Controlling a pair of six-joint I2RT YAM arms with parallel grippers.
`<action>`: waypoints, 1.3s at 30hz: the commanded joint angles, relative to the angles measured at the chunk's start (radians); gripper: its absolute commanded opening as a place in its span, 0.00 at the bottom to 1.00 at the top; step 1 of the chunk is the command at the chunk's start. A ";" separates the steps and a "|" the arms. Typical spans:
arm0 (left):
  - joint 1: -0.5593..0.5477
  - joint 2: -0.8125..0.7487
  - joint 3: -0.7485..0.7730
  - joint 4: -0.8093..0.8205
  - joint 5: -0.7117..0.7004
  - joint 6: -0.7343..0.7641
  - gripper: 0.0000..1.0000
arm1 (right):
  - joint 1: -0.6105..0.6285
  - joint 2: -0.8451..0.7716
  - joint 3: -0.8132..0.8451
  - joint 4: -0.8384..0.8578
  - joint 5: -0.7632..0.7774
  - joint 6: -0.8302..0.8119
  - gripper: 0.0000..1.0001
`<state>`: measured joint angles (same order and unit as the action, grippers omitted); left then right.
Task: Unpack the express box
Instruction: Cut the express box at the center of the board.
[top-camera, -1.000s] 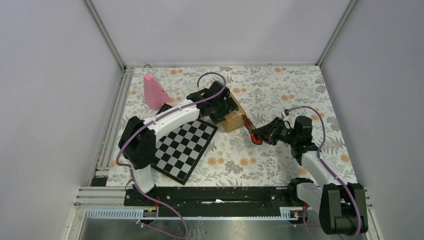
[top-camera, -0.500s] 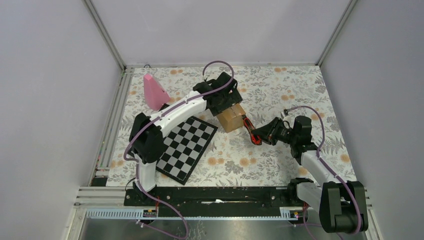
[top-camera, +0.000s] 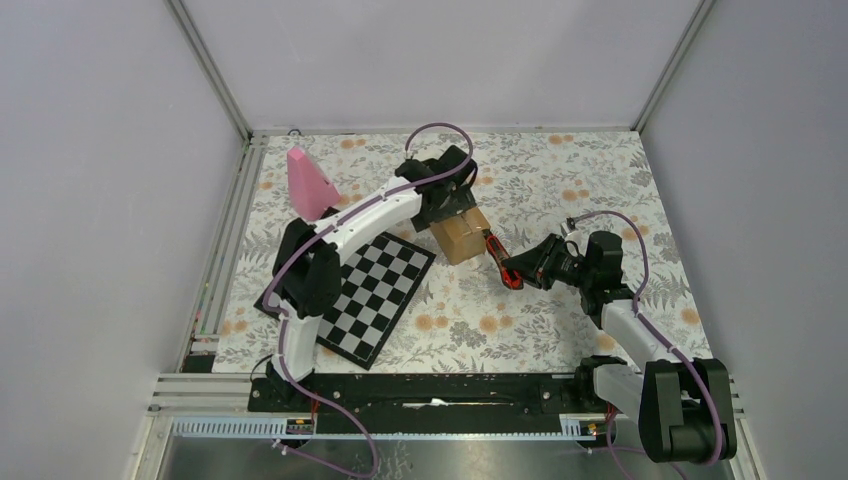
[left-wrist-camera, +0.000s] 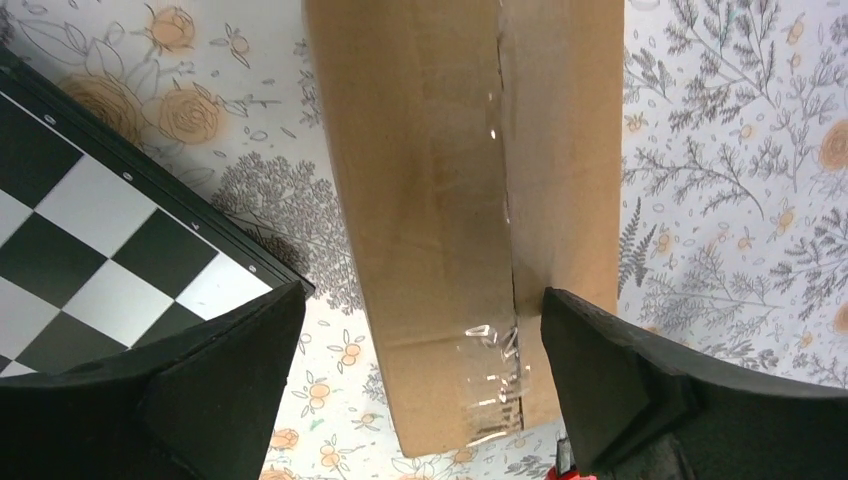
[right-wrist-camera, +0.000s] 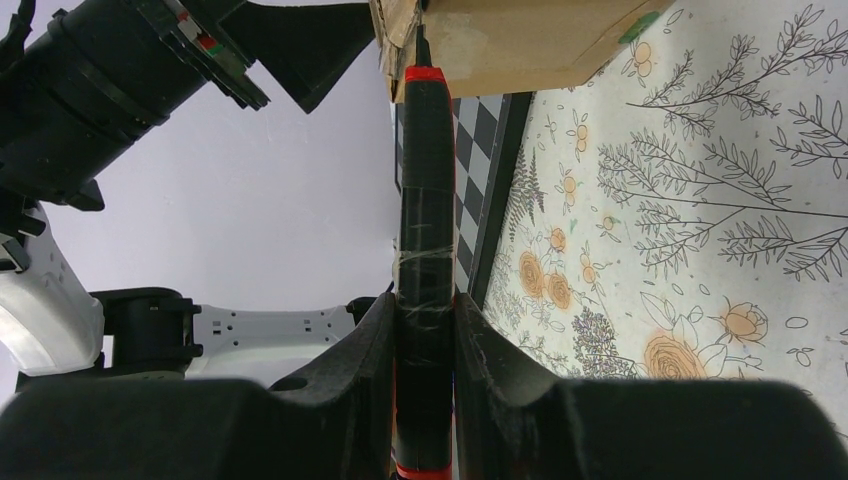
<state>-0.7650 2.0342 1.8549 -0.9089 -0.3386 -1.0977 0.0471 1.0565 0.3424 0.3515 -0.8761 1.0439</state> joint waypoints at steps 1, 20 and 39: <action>0.042 -0.016 0.043 0.000 -0.059 0.010 0.99 | 0.013 0.003 0.014 0.019 -0.017 -0.016 0.00; 0.088 0.002 -0.015 0.110 0.019 -0.066 0.82 | 0.016 0.008 0.017 0.018 -0.015 -0.015 0.00; 0.085 -0.057 -0.095 0.158 0.032 -0.116 0.40 | 0.036 0.018 0.041 0.010 -0.021 -0.014 0.00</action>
<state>-0.6815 2.0243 1.7782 -0.7517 -0.3191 -1.1870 0.0654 1.0653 0.3470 0.3542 -0.8764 1.0428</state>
